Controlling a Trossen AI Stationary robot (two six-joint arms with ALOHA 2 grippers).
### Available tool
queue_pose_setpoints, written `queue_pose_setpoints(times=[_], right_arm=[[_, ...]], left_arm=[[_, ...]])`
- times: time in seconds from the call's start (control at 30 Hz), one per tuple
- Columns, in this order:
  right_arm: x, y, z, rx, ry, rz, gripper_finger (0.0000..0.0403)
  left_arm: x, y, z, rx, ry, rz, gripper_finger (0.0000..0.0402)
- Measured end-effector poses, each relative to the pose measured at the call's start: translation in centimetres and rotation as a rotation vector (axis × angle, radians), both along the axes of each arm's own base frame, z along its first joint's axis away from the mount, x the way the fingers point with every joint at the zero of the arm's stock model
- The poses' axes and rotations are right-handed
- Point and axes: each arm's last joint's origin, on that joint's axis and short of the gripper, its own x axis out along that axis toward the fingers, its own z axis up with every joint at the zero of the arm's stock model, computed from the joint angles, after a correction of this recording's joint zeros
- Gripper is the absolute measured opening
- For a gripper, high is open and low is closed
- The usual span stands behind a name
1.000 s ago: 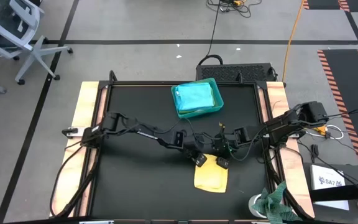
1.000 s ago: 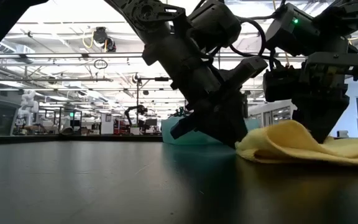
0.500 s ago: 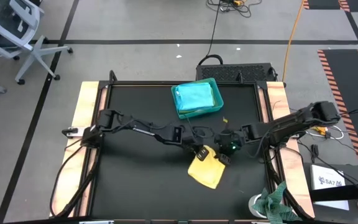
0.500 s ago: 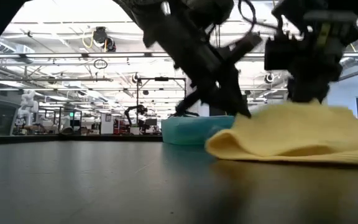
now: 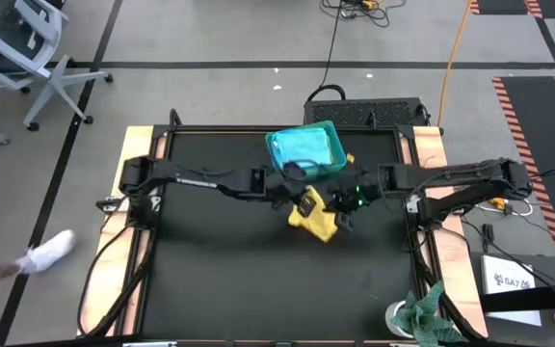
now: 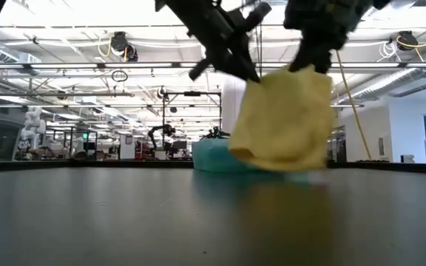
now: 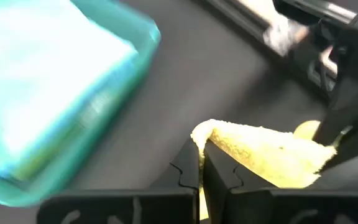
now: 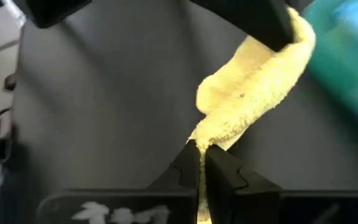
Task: Fold microfiber towels
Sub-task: Put the yellow microfiber towel into the blue bin
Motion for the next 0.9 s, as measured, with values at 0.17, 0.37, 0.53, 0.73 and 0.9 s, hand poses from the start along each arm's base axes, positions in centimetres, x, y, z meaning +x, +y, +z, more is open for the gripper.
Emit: queue_pose_setpoints(times=[0.17,0.37,0.53,0.73,0.9], right_arm=[[0.2,-3.2,3.4,-0.105,-0.081,-0.035,0.0000],[0.0,-6.4,6.2,-0.171,-0.159,-0.128,0.0000],[1.1,-7.5,6.2,-0.184,-0.160,-0.134,0.0000],[4.3,-8.7,4.0,-0.186,-0.170,-0.113,0.0000],[5.8,-10.5,3.2,-0.195,-0.234,-0.165,0.0000]], left_arm=[[-1.8,2.1,3.1,0.088,-0.031,0.066,0.0001],[-3.2,4.6,5.1,0.152,-0.048,0.108,0.0001],[-3.8,6.8,5.4,0.193,-0.032,0.135,0.0001],[-4.4,9.5,5.4,0.204,-0.011,0.136,0.0001],[-5.3,12.1,5.4,0.235,0.016,0.137,0.0001]])
